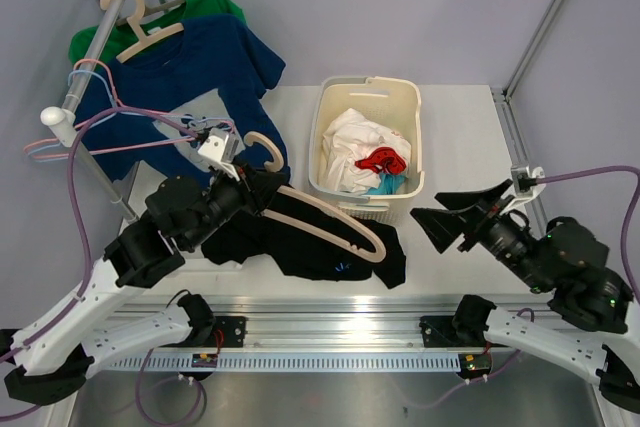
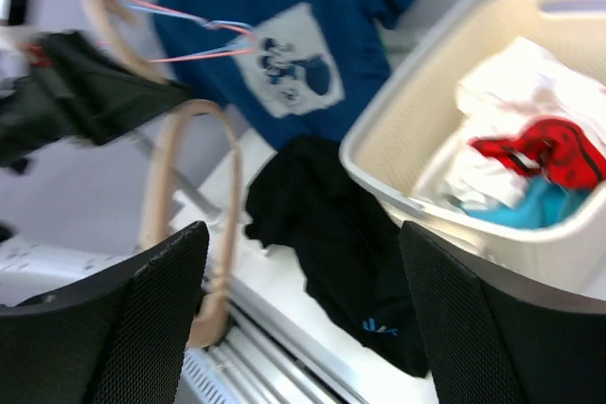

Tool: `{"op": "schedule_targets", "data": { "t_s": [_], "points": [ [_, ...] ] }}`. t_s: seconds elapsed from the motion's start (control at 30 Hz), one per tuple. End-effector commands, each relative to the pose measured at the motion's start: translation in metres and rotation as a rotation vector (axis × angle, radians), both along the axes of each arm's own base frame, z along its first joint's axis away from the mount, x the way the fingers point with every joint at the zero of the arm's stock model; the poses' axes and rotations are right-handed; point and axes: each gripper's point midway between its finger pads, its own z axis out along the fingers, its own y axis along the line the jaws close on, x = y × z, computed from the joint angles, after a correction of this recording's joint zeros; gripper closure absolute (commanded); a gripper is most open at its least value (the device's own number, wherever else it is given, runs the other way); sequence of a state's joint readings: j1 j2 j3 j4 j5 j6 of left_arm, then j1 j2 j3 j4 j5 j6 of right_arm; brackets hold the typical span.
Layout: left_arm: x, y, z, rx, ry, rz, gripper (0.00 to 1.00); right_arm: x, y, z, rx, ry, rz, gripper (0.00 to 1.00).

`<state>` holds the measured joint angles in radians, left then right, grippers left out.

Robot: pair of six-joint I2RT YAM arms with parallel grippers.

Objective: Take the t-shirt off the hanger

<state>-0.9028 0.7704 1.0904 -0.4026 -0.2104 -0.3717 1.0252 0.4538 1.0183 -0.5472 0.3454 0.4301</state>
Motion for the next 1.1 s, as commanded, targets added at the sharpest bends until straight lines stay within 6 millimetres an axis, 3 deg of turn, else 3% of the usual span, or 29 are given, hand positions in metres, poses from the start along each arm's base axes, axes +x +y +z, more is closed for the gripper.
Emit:
{"op": "schedule_targets", "data": {
  "t_s": [0.0, 0.13, 0.23, 0.43, 0.53, 0.63, 0.83, 1.07],
  "points": [
    [0.006, 0.011, 0.001, 0.016, -0.048, 0.053, 1.00, -0.034, 0.028, 0.008, -0.135, -0.051, 0.275, 0.12],
    [0.013, 0.021, -0.012, 0.068, -0.039, 0.112, 1.00, -0.043, 0.054, 0.014, -0.211, -0.060, 0.418, 0.13],
    [0.014, 0.022, -0.019, 0.082, -0.032, 0.121, 1.00, -0.027, 0.069, 0.018, -0.283, -0.066, 0.404, 0.14],
    [0.014, 0.014, -0.039, 0.121, 0.004, 0.094, 1.00, 0.006, 0.105, 0.049, -0.306, -0.133, 0.365, 0.18],
    [0.011, 0.007, -0.048, 0.124, 0.026, 0.057, 1.00, 0.028, 0.129, 0.064, -0.314, -0.185, 0.335, 0.25],
    [0.008, 0.004, -0.051, 0.125, 0.033, 0.032, 1.00, 0.042, 0.170, 0.068, -0.346, -0.217, 0.399, 0.34],
    [0.007, 0.001, -0.055, 0.128, 0.042, 0.017, 1.00, 0.050, 0.219, 0.057, -0.380, -0.226, 0.525, 0.36],
    [0.003, -0.005, -0.058, 0.131, 0.052, -0.021, 1.00, 0.071, 0.248, 0.026, -0.425, -0.150, 0.514, 0.40]
  ]
}}
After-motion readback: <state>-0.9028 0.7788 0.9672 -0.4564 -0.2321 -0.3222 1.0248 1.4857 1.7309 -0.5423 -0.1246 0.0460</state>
